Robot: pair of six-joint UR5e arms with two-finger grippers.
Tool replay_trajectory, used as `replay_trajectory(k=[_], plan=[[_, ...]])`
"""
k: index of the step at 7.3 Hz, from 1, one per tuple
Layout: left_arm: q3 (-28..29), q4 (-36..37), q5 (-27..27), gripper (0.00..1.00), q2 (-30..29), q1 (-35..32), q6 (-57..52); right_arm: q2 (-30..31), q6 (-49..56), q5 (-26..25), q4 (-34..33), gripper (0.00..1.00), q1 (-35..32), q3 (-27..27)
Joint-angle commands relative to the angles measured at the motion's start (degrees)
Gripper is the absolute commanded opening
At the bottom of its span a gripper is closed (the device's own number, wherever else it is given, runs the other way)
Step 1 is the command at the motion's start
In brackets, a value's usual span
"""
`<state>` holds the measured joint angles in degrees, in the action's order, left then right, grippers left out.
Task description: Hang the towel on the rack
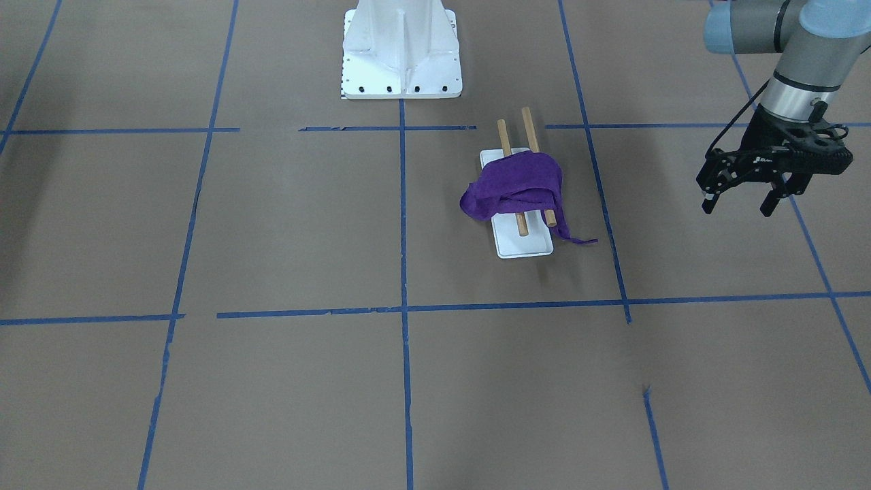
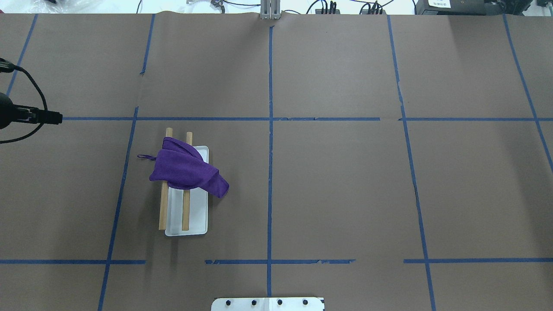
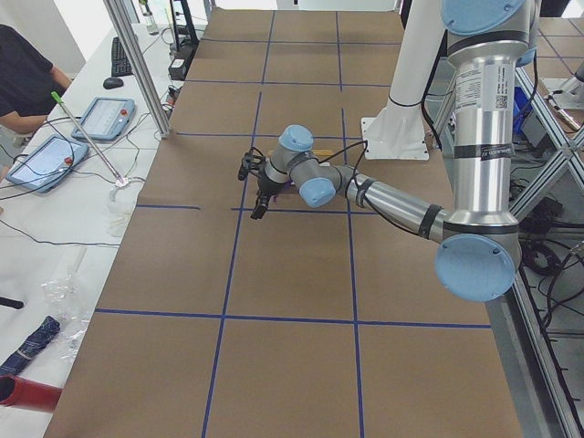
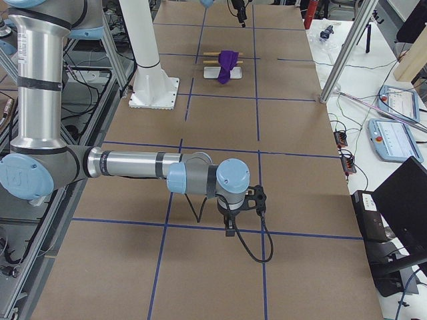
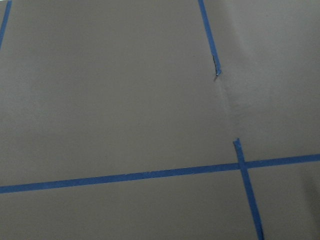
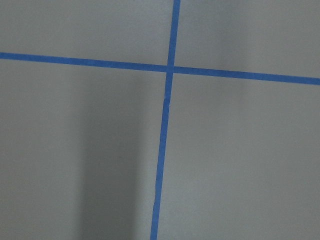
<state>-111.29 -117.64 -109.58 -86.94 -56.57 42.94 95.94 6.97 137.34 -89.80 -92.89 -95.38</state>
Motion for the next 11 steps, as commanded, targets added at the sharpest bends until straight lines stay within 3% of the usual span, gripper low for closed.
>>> replay_trajectory(k=[1, 3, 4, 7, 9, 11], plan=[[0.5, 9.1, -4.6, 1.00, -0.4, -6.2, -12.7, -0.7, -2.8, 1.3, 2.5, 1.00, -0.6, 1.3], [1.2, 22.7, -10.3, 1.00, -4.5, -16.7, -26.5, -0.8, -4.4, 1.7, 2.6, 1.00, -0.6, 1.1], [2.1, 26.2, -13.4, 1.00, -4.6, -20.6, -31.7, -0.8, -5.1, 2.7, 2.6, 1.00, -0.6, 1.1], [12.1, 26.2, -20.7, 1.00, -3.6, -29.7, -43.5, -0.8, -5.5, 3.8, 2.6, 1.00, -0.6, 1.1], [18.5, 25.7, -22.7, 1.00, -3.1, -30.3, -44.7, -0.8, -5.5, 4.1, 2.6, 1.00, -0.6, 1.0], [18.5, 25.8, -22.7, 1.00, -3.1, -31.2, -44.6, -0.8, -5.5, 4.1, 2.7, 1.00, -0.6, 0.9]])
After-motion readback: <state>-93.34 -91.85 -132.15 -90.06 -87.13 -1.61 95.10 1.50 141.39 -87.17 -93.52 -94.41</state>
